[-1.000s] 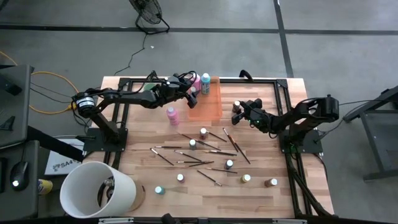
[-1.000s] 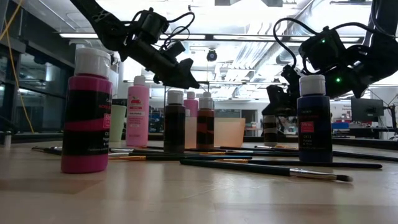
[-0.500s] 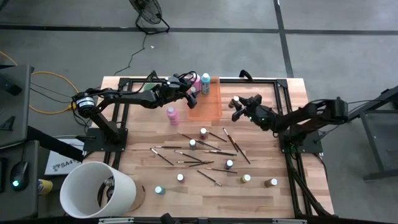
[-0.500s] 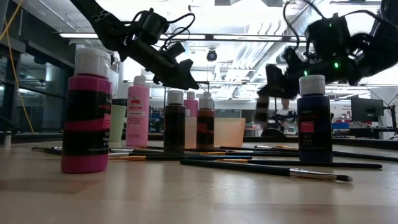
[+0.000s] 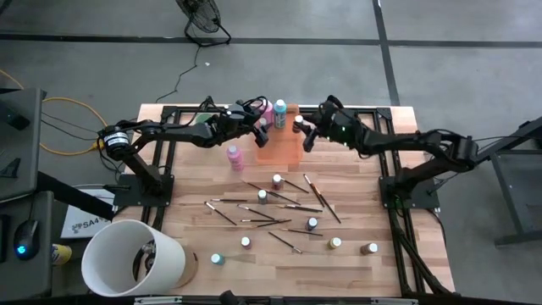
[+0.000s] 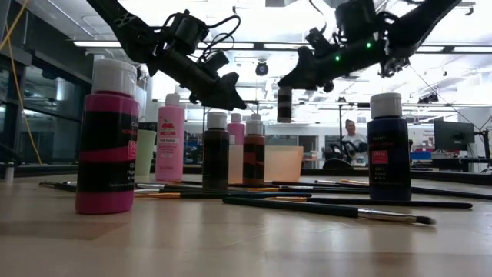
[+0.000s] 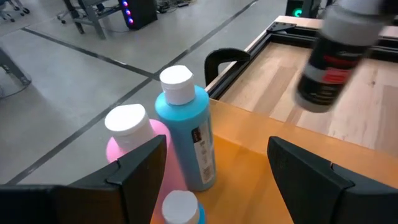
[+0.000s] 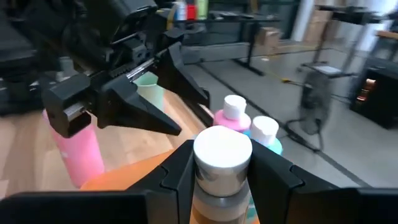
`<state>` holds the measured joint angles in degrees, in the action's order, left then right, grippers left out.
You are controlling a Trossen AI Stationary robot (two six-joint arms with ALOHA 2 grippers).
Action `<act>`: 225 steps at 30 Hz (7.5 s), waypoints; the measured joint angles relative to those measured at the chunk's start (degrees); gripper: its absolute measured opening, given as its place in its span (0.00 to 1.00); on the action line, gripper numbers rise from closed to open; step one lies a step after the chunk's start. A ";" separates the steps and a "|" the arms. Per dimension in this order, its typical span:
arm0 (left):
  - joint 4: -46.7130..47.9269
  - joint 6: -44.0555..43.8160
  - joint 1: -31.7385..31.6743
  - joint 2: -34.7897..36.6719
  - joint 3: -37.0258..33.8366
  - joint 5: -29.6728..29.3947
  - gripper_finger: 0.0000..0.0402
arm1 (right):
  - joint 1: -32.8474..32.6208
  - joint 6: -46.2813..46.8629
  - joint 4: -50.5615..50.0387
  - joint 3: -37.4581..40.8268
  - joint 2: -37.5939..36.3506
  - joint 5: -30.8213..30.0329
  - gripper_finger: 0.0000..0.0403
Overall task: Pick & Place Paint Supplies
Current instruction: Put the gray paint bottle into the orange bin, then put the brown paint bottle into the orange bin
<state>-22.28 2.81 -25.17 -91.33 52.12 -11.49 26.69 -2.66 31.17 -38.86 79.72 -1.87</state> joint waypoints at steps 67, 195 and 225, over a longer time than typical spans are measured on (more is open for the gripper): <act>0.15 -1.77 0.00 0.00 0.00 4.58 0.69 | 12.45 9.80 6.87 -11.77 28.50 3.70 0.35; 19.05 13.22 15.08 -7.10 5.92 28.62 0.64 | -29.83 14.46 -70.07 -11.77 -23.15 -7.21 0.58; 22.12 0.76 15.69 -4.42 14.47 8.17 0.29 | -29.83 14.72 -69.96 -11.77 -23.15 -7.53 0.58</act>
<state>-0.16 3.56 -9.48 -95.74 66.59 -3.32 -3.14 12.05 -38.79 -50.63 56.58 -9.39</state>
